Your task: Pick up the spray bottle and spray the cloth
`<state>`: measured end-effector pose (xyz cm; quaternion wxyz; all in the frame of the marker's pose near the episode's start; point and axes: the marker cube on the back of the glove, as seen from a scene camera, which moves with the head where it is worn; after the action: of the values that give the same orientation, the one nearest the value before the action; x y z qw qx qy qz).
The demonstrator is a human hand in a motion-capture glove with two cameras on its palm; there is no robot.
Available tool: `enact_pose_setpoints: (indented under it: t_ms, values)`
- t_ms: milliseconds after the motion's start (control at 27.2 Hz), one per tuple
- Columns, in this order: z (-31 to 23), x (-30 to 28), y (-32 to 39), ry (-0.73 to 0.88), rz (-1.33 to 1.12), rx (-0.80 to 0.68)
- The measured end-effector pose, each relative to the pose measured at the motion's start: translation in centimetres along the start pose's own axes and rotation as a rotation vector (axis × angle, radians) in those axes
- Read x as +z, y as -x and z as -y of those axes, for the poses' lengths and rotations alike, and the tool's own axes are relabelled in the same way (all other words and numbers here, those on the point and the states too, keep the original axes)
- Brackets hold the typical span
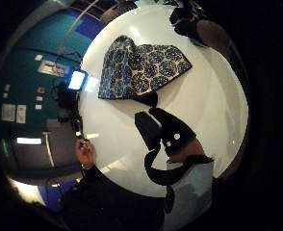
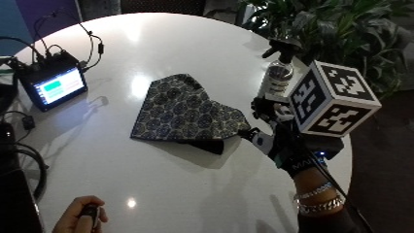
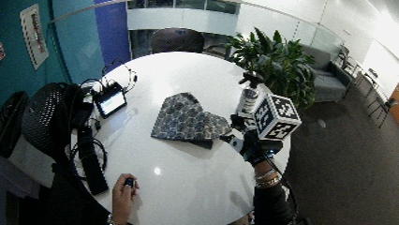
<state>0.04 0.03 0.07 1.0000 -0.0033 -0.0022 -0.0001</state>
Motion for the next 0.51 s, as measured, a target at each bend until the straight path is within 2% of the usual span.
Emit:
enact_pose_setpoints:
  t_ms: [514]
  values:
    - [0.28,0.48,-0.43,-0.003,0.041,0.013]
